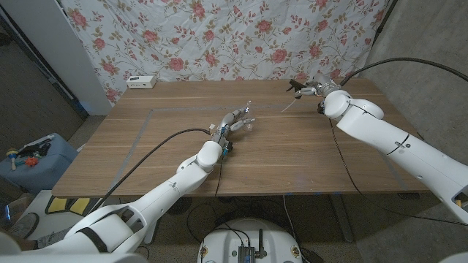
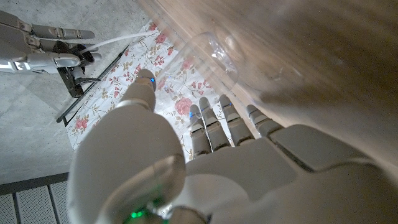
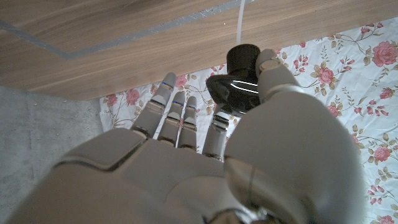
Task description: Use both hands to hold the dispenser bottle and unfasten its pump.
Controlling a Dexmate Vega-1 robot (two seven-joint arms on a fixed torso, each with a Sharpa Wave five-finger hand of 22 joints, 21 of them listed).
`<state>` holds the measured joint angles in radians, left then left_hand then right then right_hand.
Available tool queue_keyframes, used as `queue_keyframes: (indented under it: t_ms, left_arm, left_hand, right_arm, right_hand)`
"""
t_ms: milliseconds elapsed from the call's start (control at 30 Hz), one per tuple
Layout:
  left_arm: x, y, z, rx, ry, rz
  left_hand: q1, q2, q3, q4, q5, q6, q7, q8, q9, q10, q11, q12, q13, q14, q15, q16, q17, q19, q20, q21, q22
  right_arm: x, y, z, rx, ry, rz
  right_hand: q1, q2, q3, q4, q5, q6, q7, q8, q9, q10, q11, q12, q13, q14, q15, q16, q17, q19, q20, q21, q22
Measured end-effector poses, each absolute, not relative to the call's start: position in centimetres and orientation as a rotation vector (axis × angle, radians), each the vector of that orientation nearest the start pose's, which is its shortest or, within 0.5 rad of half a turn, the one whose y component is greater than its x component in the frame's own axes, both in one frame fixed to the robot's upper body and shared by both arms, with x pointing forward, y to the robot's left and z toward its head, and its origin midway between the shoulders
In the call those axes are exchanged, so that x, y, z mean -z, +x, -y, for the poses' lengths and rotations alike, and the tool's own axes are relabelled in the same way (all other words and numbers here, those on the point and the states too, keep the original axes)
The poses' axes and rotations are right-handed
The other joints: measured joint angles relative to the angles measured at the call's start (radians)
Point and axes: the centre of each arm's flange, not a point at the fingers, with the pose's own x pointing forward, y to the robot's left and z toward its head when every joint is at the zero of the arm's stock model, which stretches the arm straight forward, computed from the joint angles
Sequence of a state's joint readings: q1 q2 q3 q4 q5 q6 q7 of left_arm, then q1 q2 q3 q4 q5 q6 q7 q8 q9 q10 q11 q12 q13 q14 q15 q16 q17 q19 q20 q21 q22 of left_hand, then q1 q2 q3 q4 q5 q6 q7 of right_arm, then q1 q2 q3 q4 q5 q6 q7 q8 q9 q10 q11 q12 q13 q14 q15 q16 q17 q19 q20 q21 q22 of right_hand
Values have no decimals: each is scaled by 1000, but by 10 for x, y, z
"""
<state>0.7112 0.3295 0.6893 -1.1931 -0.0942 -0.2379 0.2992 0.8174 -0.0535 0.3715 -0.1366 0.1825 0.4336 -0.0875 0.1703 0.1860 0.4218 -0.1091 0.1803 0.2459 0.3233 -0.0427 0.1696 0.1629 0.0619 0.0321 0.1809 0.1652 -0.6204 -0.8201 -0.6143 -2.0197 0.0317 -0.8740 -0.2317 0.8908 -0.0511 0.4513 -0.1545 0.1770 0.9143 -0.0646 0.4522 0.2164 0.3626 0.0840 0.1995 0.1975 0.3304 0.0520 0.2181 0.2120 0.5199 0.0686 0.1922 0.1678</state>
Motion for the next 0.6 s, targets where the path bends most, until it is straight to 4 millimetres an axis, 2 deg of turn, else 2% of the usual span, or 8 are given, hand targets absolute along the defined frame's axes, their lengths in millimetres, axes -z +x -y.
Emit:
queue_keyframes:
  t_ms: [167, 333, 600]
  left_arm:
    - [60, 667, -117, 173, 429, 620]
    - [59, 667, -117, 175, 431, 620]
    - [59, 668, -116, 175, 431, 618]
  left_hand:
    - [0, 0, -1, -1, 0, -5, -5, 0, -4, -1, -1, 0, -4, -4, 4, 0, 0, 0, 0, 0, 0]
    - [0, 0, -1, -1, 0, -11, 0, 4, -5, -1, -1, 3, -7, -12, 2, 0, 0, 0, 0, 0, 0]
    - [0, 0, -5, -5, 6, -8, 27, 8, -5, 8, -11, 12, -18, -5, 2, 5, 0, 6, 1, 0, 0]
  right_arm:
    - [-92, 576, 251, 245, -930, 331]
    - [-92, 577, 252, 246, -927, 332]
    - [-92, 578, 253, 247, -923, 332]
  right_hand:
    - [0, 0, 0, 0, 0, 0, 0, 0, 0, 0, 0, 0, 0, 0, 0, 0, 0, 0, 0, 0, 0]
    - [0, 0, 0, 0, -2, 0, 0, 1, 0, 0, 0, 0, 0, 0, 0, 0, 0, 0, 0, 0, 0]
    - [0, 0, 0, 0, 1, 0, 0, 3, 0, 0, 0, 0, 0, 0, 0, 0, 0, 0, 0, 0, 0]
